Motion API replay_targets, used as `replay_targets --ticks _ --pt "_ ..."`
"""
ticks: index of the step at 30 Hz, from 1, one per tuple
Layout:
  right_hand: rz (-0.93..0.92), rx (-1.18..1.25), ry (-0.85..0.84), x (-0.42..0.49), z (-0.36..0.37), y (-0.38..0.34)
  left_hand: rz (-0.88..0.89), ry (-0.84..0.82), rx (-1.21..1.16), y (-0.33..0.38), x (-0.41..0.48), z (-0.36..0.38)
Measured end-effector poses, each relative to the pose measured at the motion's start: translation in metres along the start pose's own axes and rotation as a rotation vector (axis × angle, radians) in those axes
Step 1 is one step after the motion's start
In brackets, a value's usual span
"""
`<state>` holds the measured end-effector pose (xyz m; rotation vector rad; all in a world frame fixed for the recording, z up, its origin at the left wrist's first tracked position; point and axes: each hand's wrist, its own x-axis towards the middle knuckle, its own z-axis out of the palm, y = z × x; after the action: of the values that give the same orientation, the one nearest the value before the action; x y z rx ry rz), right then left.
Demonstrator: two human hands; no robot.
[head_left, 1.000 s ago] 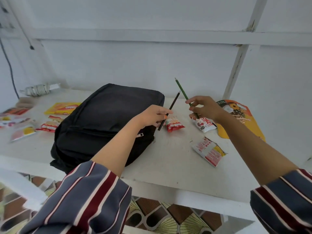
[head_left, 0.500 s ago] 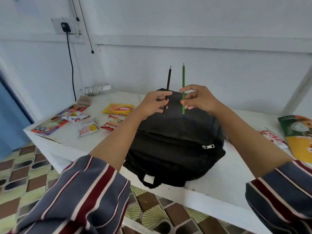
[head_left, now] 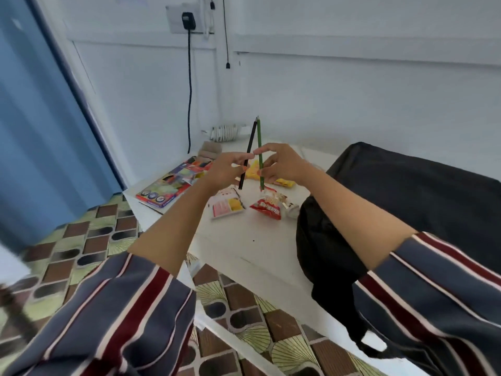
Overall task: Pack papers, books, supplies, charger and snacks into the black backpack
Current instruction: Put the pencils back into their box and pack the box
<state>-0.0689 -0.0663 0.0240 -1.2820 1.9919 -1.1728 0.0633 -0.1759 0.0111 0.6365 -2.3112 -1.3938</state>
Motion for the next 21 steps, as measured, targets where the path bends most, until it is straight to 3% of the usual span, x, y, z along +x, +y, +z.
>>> replay_targets --ticks 10,14,21 --pt "0.064 -0.016 -0.053 0.126 0.047 0.005 -0.076 0.058 0.032 -0.056 0.069 -0.085" --pt "0.062 -0.04 0.007 0.167 0.068 0.006 -0.051 0.065 0.081 -0.084 0.102 -0.118" --pt "0.114 -0.112 0.15 0.221 0.113 0.017 -0.079 -0.071 0.081 -0.133 0.163 -0.157"
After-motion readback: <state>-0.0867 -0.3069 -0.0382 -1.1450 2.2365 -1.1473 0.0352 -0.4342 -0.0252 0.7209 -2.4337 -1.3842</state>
